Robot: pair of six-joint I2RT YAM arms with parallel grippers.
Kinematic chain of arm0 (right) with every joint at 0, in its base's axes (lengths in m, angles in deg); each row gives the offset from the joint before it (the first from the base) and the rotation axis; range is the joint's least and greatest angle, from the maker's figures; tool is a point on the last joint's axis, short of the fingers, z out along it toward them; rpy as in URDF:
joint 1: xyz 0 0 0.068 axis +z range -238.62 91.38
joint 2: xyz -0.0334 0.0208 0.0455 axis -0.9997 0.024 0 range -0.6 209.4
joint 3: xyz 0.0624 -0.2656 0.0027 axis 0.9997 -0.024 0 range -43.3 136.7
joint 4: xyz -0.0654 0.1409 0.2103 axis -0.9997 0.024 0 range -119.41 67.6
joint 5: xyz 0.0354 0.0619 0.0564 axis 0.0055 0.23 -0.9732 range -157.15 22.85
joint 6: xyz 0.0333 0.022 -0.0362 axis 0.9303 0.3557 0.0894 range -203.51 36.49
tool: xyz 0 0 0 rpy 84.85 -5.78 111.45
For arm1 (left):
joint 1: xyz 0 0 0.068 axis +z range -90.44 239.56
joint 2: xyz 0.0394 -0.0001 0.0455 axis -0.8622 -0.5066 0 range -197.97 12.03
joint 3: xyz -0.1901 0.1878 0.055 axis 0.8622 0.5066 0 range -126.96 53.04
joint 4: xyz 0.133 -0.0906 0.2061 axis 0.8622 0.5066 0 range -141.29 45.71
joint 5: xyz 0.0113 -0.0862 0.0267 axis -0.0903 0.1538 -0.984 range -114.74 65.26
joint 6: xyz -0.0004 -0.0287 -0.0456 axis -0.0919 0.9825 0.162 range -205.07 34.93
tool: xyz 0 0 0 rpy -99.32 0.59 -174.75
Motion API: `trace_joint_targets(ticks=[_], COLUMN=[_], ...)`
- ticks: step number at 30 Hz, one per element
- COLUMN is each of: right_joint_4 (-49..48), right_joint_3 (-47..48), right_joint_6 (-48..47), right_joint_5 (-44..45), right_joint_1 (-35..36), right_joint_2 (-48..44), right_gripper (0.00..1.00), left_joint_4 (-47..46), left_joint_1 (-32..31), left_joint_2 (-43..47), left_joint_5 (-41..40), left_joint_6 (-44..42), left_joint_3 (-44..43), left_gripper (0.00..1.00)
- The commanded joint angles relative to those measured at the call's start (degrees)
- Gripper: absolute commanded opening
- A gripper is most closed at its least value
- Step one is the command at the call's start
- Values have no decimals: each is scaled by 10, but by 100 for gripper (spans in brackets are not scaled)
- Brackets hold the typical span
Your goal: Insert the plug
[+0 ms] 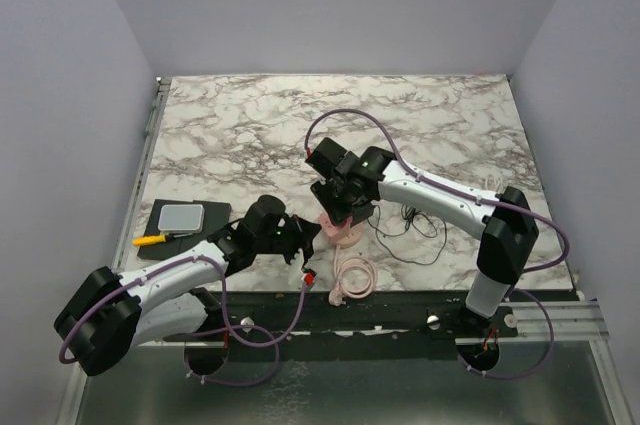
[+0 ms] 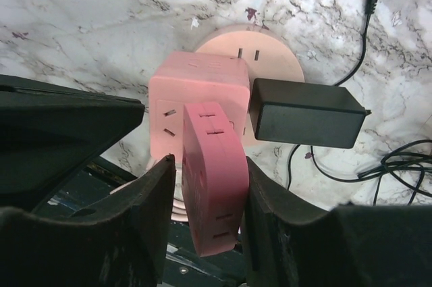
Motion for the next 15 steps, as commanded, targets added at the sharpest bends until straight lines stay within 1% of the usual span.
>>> trace_joint_targets(ticks=[1,7,13,15], right_joint_4=[28,36,39,36], right_joint_3=[27,34,30,29], right_joint_6=[-9,-14,-17,-17], right_joint_5=[5,5,8,8], right_joint_1=[3,3,3,3], right_joint_2=[13,20,24,26], right_gripper=[44,36,24,21], left_joint_4=[11,10,10,10], left_joint_1=[-3,-3,-3,-3], left_joint_2=[4,4,2,-1], left_joint_5=[8,10,9,8], left_joint_6=[-7,-4,-5,-4], left_joint_3=[7,6,1,-4], left_gripper=[0,0,0,0])
